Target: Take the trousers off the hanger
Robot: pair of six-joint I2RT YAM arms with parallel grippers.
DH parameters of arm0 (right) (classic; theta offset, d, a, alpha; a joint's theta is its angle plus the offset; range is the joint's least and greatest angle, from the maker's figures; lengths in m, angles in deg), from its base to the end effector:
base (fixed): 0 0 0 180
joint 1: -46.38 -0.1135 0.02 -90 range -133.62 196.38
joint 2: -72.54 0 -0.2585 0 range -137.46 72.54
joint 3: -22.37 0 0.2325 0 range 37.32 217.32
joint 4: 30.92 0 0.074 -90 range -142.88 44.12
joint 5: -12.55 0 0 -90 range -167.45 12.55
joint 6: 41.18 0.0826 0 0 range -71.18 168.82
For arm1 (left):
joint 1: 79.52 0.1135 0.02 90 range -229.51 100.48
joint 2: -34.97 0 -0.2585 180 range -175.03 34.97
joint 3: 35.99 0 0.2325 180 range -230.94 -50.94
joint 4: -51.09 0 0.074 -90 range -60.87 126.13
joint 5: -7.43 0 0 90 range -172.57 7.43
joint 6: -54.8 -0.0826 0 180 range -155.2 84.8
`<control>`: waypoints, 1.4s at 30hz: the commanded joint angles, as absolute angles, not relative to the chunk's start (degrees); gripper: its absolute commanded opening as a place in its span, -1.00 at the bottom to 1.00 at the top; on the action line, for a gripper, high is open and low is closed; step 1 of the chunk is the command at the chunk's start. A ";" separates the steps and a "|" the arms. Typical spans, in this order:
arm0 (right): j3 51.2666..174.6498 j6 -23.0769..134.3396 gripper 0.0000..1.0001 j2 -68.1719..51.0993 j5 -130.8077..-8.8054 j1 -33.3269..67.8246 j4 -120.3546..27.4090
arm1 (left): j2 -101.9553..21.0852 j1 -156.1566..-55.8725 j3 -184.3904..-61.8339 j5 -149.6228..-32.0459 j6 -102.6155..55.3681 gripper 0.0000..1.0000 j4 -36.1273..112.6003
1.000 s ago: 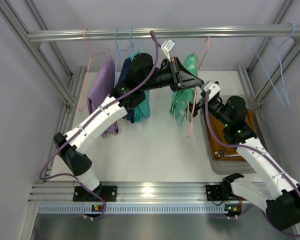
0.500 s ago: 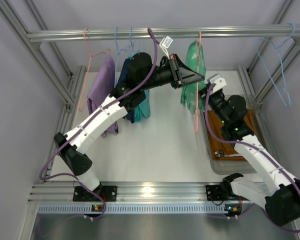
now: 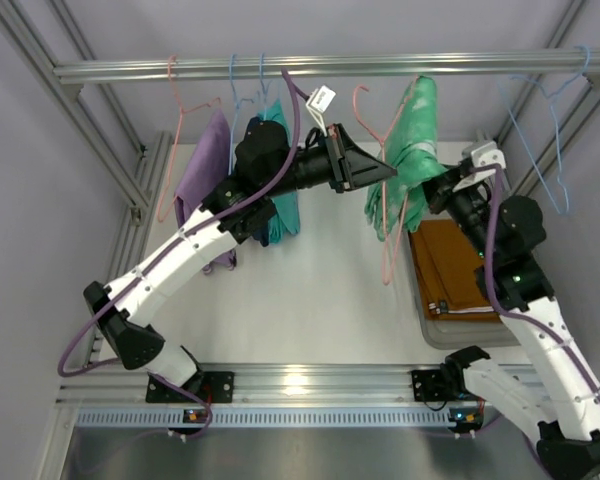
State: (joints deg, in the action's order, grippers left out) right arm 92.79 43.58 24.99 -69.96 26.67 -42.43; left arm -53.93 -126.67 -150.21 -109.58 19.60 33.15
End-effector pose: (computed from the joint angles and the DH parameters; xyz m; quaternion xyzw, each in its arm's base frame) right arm 0.1965 0.0818 0.4253 -0.1859 0.6065 0.1383 0.7606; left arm 0.2252 -0.2979 0.4903 0.1322 0.6522 -0.6645 0.3401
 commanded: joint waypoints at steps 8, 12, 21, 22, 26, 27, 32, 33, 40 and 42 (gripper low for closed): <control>106.66 46.54 -1.00 38.79 -66.47 27.30 -48.15 | -53.97 -126.01 -145.43 -104.29 17.88 -1.00 31.04; 110.26 45.22 -1.00 41.17 -65.93 27.30 -50.79 | -54.94 -126.10 -144.46 -103.32 19.11 -1.00 31.04; 119.76 39.68 -1.00 42.22 -73.21 27.30 -54.05 | -56.52 -126.10 -141.91 -101.47 18.94 -1.00 29.01; 120.29 38.63 -1.00 42.40 -74.62 27.22 -54.31 | -56.44 -126.10 -141.39 -101.38 18.85 -1.00 28.93; 123.53 35.29 -1.00 43.01 -83.49 27.30 -56.33 | -56.00 -126.10 -140.24 -100.77 17.89 -1.00 28.14; 124.15 34.76 -1.00 43.19 -84.82 27.22 -57.82 | -55.82 -126.10 -139.80 -100.68 17.71 -1.00 27.96; 124.43 29.84 -1.00 46.08 -88.43 27.65 -64.93 | -54.15 -125.83 -138.31 -100.33 16.57 -1.00 27.70; 123.99 28.70 -1.00 47.57 -88.69 28.18 -68.17 | -53.98 -125.83 -138.13 -100.24 16.30 -1.00 27.70; 112.85 24.48 -1.00 56.10 -93.70 36.52 -77.42 | -52.22 -125.39 -138.04 -99.80 14.63 -1.00 27.78; 110.46 22.81 -1.00 58.83 -93.36 40.28 -78.48 | -52.04 -125.13 -138.30 -99.80 14.19 -1.00 27.78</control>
